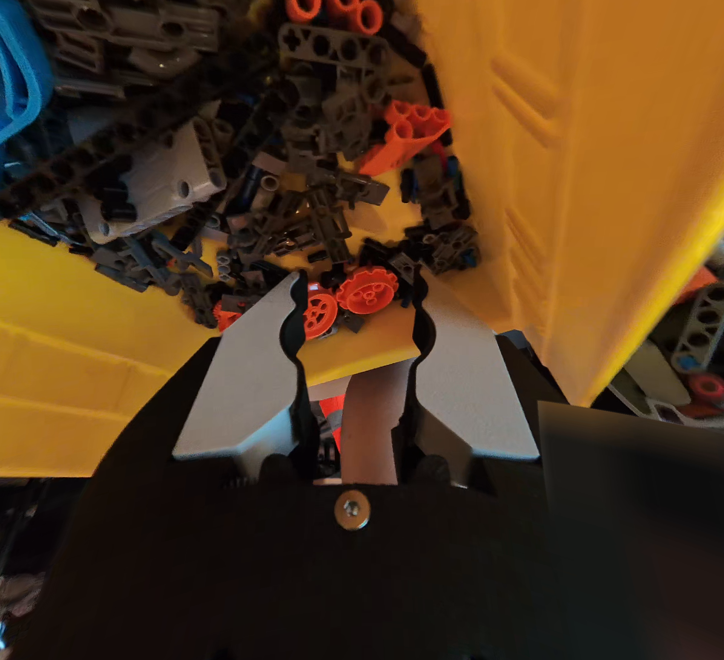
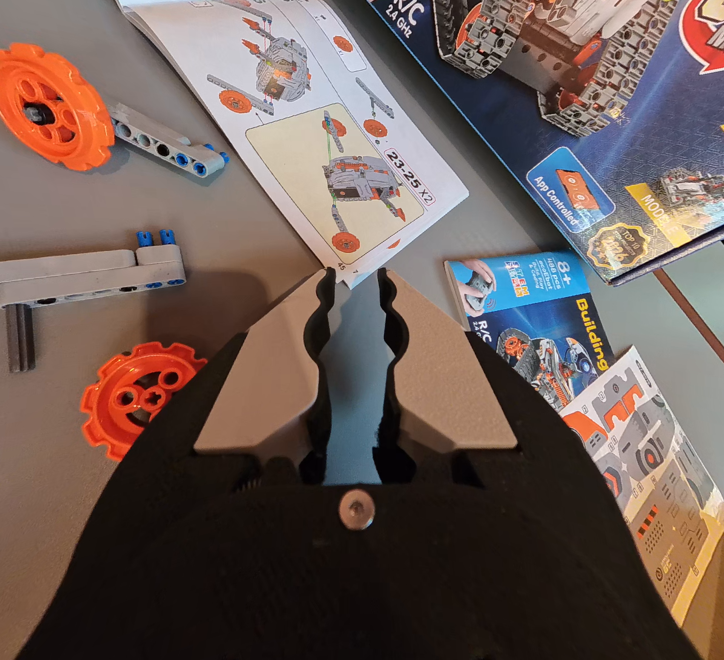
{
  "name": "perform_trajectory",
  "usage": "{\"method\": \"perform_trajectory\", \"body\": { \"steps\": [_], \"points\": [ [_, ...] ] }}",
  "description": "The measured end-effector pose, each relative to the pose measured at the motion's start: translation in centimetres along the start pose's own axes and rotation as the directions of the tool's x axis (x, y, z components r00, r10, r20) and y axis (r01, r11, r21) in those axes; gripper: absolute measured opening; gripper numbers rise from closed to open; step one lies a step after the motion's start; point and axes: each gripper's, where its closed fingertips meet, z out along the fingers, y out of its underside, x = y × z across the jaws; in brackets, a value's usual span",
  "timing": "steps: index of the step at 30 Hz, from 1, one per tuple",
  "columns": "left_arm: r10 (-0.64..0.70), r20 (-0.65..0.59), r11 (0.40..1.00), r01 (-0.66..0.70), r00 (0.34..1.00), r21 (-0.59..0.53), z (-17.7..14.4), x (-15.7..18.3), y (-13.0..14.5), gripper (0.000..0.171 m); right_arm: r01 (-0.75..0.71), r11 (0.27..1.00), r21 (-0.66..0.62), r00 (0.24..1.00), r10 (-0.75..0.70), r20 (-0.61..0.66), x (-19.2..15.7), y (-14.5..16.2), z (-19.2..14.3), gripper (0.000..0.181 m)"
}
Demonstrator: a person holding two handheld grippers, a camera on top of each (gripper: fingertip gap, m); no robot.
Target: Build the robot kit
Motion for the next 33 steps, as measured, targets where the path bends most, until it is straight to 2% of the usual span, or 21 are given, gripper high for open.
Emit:
{"method": "perform_trajectory", "body": {
  "steps": [4,6,12,14,16,18,20,22,24,26,28,30,31,33],
  "points": [
    [-0.118,0.034,0.991,0.12,0.992,-0.064,0.6,-2.2,1.4,0.053,-0.002,1.0,0.0,1.0,0.002,0.002,0.0,0.0,0.0,0.021],
    [-0.164,0.05,0.984,0.167,0.985,-0.058,0.3,-3.2,1.8,0.051,-0.003,1.0,0.001,1.0,0.003,0.002,0.0,0.0,0.0,0.021],
    [-0.143,0.024,0.964,0.134,0.989,0.229,-3.9,-3.3,-0.1,0.048,-0.004,1.0,0.0,1.0,0.004,-0.001,0.1,0.0,0.0,0.022],
    [-0.162,0.033,0.925,0.141,0.986,0.354,-6.2,-3.6,-0.8,0.05,-0.004,1.0,0.0,1.0,0.004,-0.004,0.1,0.0,-0.1,0.022],
    [-0.216,0.025,0.855,0.176,0.976,0.488,-8.9,-4.2,-1.3,0.052,0.0,1.0,0.002,1.0,0.0,-0.016,0.2,-0.1,-0.1,0.022],
    [-0.213,-0.009,0.749,0.169,0.977,0.641,-12.3,-4.4,-1.6,0.052,0.008,1.0,0.01,0.999,-0.008,-0.031,0.3,-0.1,-0.3,0.027],
    [-0.207,-0.047,0.611,0.167,0.977,0.773,-15.9,-4.8,-1.3,0.051,0.01,1.0,0.015,0.999,-0.01,-0.035,0.4,-0.2,-0.5,0.032],
    [-0.197,-0.094,0.448,0.175,0.976,0.877,-19.6,-5.4,-0.1,0.051,-0.008,0.998,0.057,0.999,0.011,-0.043,0.8,-1.0,-1.0,0.037],
    [-0.192,-0.131,0.265,0.18,0.972,0.947,-23.0,-6.2,1.8,0.049,-0.047,0.987,0.151,0.997,0.055,-0.048,1.4,-3.4,-2.3,0.037],
    [-0.223,-0.164,0.092,0.188,0.961,0.978,-25.7,-7.4,4.3,0.032,-0.05,0.948,0.315,0.994,0.079,-0.079,2.3,-7.7,-4.6,0.037],
    [-0.205,-0.191,-0.077,0.179,0.96,0.981,-28.1,-7.7,6.8,0.036,-0.054,0.887,0.459,0.993,0.096,-0.067,2.6,-12.6,-6.9,0.036],
    [-0.156,-0.214,-0.224,0.176,0.964,0.959,-29.8,-7.7,9.2,0.042,-0.083,0.842,0.534,0.997,0.073,0.041,1.4,-17.9,-7.9,0.042],
    [-0.123,-0.213,-0.269,0.174,0.969,0.947,-30.4,-7.5,10.0,0.041,-0.086,0.837,0.54,0.994,0.034,0.107,0.3,-20.7,-7.8,0.051],
    [-0.068,-0.2,-0.314,0.169,0.977,0.934,-30.8,-7.2,11.1,0.044,-0.055,0.846,0.531,0.96,-0.101,0.262,-3.0,-26.2,-7.2,0.061]
  ]
}}
